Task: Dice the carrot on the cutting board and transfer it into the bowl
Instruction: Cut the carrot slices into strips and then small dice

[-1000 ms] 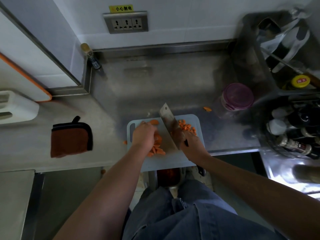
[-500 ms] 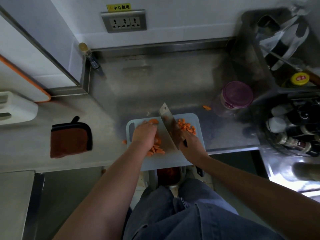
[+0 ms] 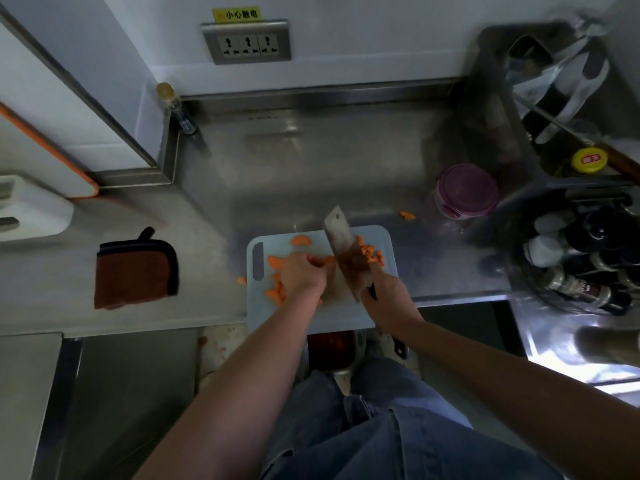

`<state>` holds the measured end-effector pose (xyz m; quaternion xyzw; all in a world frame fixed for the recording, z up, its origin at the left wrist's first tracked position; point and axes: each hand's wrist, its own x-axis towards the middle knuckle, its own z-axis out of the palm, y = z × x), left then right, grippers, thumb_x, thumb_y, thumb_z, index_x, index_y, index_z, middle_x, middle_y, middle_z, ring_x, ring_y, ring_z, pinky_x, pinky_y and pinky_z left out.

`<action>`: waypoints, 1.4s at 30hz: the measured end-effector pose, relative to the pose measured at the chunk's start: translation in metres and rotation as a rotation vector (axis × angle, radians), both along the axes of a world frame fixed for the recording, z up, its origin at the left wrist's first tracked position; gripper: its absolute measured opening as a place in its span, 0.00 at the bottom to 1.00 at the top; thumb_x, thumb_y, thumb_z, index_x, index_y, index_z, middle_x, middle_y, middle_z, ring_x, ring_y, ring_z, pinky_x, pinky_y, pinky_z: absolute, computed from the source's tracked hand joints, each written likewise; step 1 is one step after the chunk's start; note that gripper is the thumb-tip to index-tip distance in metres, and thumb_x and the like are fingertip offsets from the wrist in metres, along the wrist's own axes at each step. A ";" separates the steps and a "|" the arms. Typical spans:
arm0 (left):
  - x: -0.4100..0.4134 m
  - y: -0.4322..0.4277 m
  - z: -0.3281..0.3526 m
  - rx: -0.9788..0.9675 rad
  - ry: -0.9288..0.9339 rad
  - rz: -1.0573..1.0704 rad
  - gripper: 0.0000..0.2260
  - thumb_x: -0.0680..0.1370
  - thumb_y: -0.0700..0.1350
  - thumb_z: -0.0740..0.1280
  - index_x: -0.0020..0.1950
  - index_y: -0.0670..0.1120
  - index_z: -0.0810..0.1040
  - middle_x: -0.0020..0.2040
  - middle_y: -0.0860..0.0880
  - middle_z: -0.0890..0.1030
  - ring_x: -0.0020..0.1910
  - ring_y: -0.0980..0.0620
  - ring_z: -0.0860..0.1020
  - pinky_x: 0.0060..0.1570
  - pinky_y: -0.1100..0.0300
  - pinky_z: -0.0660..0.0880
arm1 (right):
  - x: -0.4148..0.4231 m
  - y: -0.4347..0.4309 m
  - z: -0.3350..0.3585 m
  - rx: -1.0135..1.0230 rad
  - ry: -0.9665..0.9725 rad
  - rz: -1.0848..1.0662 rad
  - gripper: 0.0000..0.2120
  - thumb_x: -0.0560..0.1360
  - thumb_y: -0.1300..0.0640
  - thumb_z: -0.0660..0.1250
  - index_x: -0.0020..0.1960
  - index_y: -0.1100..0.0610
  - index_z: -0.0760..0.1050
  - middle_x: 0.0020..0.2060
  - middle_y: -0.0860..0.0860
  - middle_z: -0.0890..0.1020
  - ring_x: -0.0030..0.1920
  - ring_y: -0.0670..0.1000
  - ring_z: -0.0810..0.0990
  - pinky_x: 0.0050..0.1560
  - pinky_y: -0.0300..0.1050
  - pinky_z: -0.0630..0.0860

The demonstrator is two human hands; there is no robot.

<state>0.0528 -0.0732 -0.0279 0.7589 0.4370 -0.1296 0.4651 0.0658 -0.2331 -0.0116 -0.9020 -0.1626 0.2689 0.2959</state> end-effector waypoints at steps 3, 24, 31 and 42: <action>-0.005 -0.016 -0.001 0.160 0.068 -0.021 0.12 0.74 0.53 0.72 0.48 0.45 0.83 0.44 0.46 0.84 0.45 0.47 0.81 0.40 0.58 0.73 | -0.005 -0.002 0.000 -0.036 0.014 0.038 0.18 0.78 0.63 0.58 0.67 0.59 0.63 0.38 0.54 0.77 0.38 0.53 0.76 0.39 0.49 0.74; -0.011 -0.029 -0.020 0.276 0.106 0.006 0.12 0.76 0.52 0.69 0.45 0.43 0.83 0.43 0.46 0.84 0.44 0.47 0.81 0.34 0.59 0.68 | -0.006 -0.005 0.001 -0.136 -0.129 0.217 0.15 0.80 0.58 0.56 0.65 0.55 0.59 0.42 0.55 0.79 0.41 0.59 0.79 0.46 0.58 0.77; -0.008 -0.031 -0.022 0.209 0.072 0.065 0.12 0.75 0.51 0.71 0.42 0.43 0.84 0.40 0.46 0.84 0.41 0.47 0.82 0.34 0.59 0.70 | -0.005 -0.011 0.010 -0.196 -0.154 0.324 0.22 0.79 0.60 0.57 0.70 0.55 0.56 0.43 0.56 0.79 0.42 0.59 0.79 0.45 0.58 0.78; -0.006 -0.028 -0.022 0.212 0.067 0.054 0.07 0.73 0.45 0.72 0.43 0.42 0.83 0.41 0.44 0.83 0.41 0.47 0.81 0.34 0.59 0.71 | -0.003 -0.002 0.012 -0.238 -0.026 0.380 0.21 0.77 0.65 0.58 0.67 0.57 0.57 0.42 0.54 0.73 0.45 0.58 0.78 0.44 0.54 0.76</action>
